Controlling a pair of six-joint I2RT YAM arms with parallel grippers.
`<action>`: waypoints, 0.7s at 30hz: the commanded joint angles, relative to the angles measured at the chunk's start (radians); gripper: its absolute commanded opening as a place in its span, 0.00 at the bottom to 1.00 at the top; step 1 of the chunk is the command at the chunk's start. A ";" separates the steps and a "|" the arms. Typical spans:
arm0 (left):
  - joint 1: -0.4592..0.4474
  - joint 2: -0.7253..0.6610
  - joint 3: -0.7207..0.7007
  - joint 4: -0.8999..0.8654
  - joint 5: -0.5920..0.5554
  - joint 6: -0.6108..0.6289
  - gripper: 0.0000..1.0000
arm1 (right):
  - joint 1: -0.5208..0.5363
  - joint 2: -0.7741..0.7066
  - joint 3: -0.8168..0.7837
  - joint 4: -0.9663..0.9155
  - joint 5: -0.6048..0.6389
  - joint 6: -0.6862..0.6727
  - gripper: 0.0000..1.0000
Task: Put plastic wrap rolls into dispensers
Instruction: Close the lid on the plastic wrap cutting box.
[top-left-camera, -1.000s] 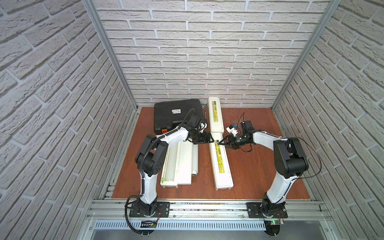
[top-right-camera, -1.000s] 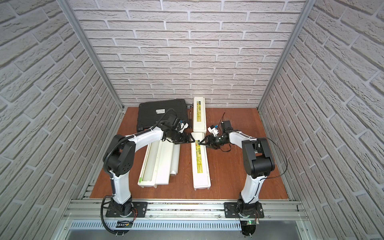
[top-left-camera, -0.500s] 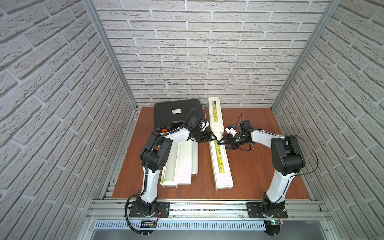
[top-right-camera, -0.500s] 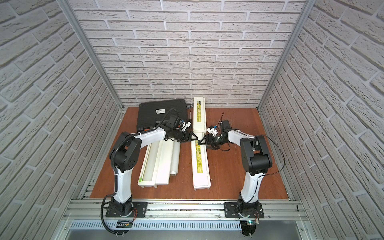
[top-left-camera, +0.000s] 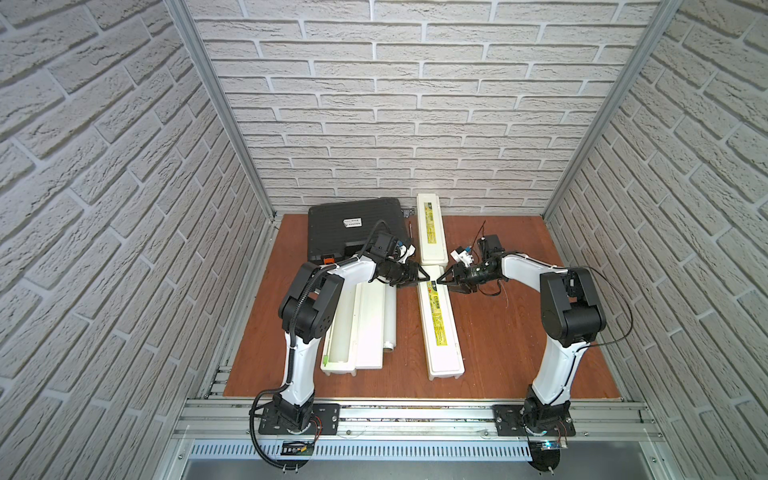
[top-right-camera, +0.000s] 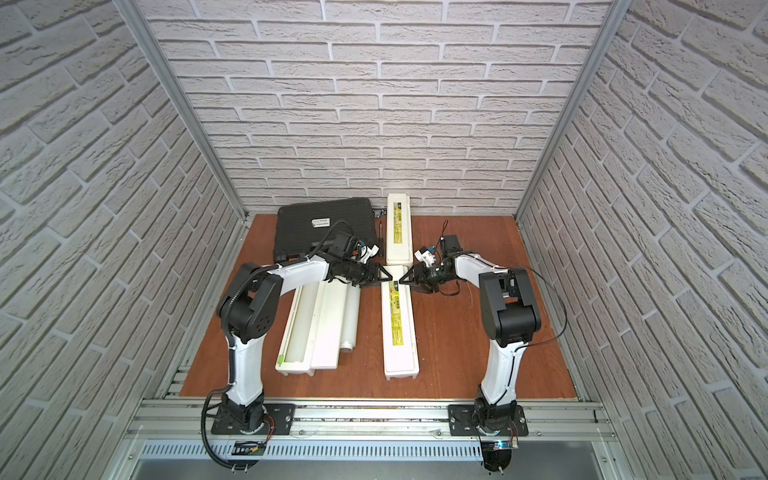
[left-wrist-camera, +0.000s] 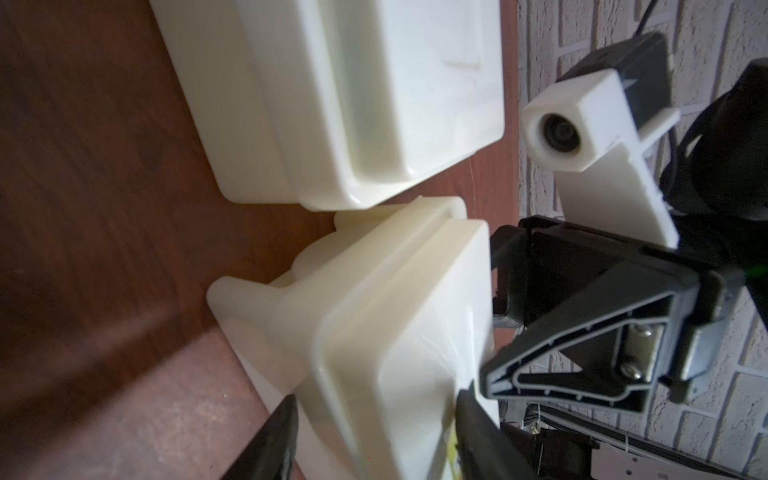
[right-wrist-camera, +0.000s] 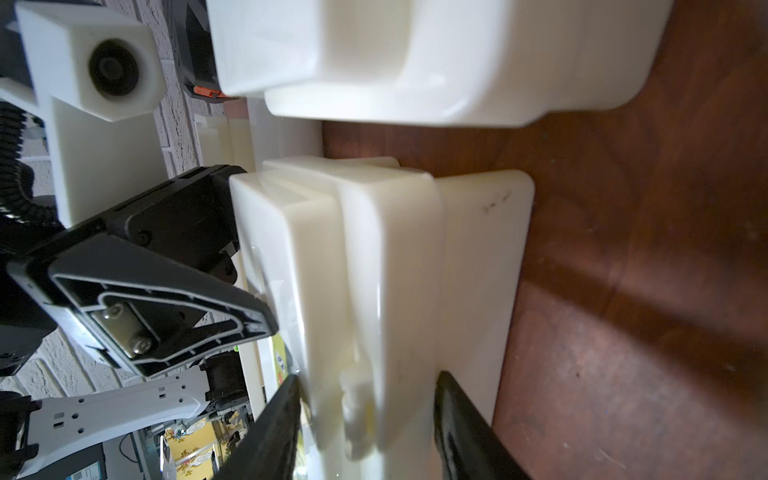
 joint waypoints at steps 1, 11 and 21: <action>-0.033 0.105 -0.073 -0.236 -0.205 0.035 0.60 | 0.085 0.005 -0.049 0.000 0.196 0.012 0.54; -0.012 -0.133 0.056 -0.231 -0.212 0.099 0.90 | 0.159 -0.360 0.015 -0.199 0.698 0.080 0.78; 0.093 -0.315 0.024 -0.165 -0.227 0.083 0.95 | 0.451 -0.421 -0.003 -0.328 1.118 0.300 0.86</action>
